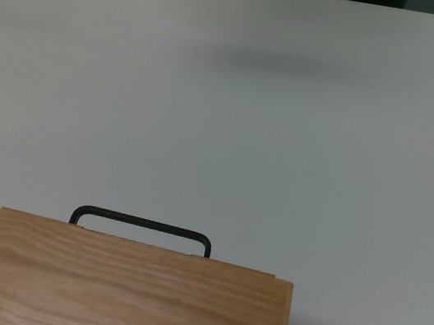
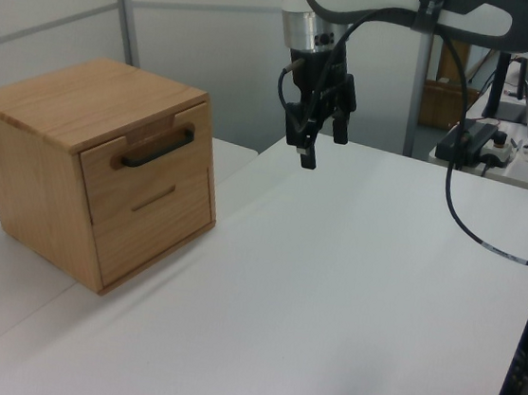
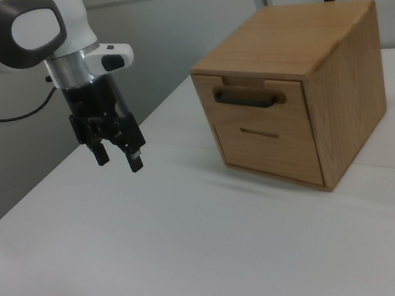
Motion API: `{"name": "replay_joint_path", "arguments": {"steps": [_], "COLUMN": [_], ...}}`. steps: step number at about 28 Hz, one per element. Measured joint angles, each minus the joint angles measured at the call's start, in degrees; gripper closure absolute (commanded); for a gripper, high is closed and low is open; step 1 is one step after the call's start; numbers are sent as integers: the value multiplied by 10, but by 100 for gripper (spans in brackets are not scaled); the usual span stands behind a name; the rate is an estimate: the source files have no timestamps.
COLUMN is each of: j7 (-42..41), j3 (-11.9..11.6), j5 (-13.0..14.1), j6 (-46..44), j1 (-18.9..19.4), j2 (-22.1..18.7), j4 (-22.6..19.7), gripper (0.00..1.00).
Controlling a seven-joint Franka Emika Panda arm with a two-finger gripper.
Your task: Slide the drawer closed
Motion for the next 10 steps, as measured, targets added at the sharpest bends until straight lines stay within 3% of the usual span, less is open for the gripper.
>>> {"name": "replay_joint_path", "arguments": {"steps": [10], "j7": [-12], "j3": [2], "j5": [0], "j6": [9], "j1": [0], "j2": [0], "j4": [0], "gripper": [0]}}
